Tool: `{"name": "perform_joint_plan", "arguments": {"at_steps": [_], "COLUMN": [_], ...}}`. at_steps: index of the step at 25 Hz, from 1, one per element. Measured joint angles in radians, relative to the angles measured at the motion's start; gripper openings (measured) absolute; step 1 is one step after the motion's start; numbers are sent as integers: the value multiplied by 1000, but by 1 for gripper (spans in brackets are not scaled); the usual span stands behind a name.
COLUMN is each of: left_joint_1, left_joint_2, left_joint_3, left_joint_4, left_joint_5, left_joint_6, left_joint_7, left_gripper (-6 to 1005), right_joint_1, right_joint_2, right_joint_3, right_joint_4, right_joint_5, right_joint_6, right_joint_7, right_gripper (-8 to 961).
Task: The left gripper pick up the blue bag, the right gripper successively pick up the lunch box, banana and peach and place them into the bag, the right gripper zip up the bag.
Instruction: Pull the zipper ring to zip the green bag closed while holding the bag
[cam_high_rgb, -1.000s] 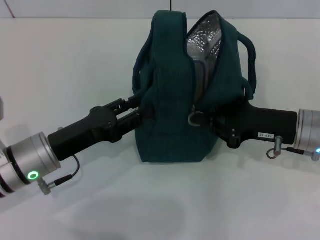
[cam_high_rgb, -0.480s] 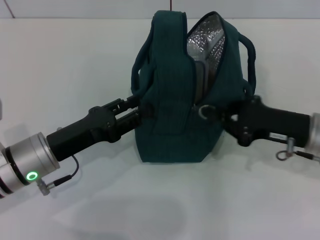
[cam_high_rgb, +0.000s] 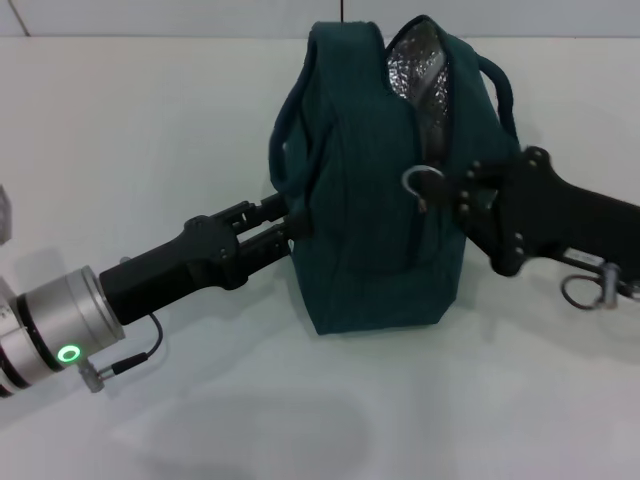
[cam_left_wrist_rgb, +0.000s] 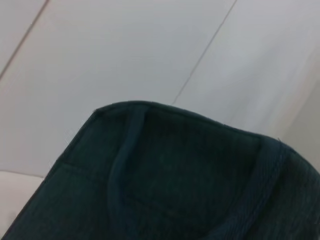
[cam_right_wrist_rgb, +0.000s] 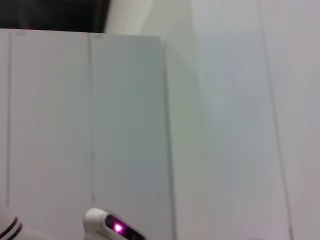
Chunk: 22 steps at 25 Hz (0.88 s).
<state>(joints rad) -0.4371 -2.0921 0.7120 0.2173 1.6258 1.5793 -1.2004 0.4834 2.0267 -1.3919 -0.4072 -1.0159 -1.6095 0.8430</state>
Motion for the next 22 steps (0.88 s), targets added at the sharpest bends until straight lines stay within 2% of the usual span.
{"name": "perform_joint_plan", "arguments": {"at_steps": [5,13,18,22], "left_joint_1": [1,8,17,25], "left_joint_2": [0,0,6,5], "left_joint_3": [14,60,74,74], "left_joint_4": [-11,-19,-18,-21], "left_joint_5": [1,4,2,3], "left_joint_6": [14,31,39,34], "left_joint_7": [6,15,10,11], "left_gripper": [561,581,788,784], "right_joint_1": [58,103,111,121], "right_joint_2": [1,1,1,1], "right_joint_3": [-22,-39,-39,-51], "right_joint_4": [5,7,7,7], "right_joint_5": [-2,1,5,9], "right_joint_6": [24,44,50,74], "right_joint_7": [3,0,-1,-7], "right_gripper": [11,11,11,11]}}
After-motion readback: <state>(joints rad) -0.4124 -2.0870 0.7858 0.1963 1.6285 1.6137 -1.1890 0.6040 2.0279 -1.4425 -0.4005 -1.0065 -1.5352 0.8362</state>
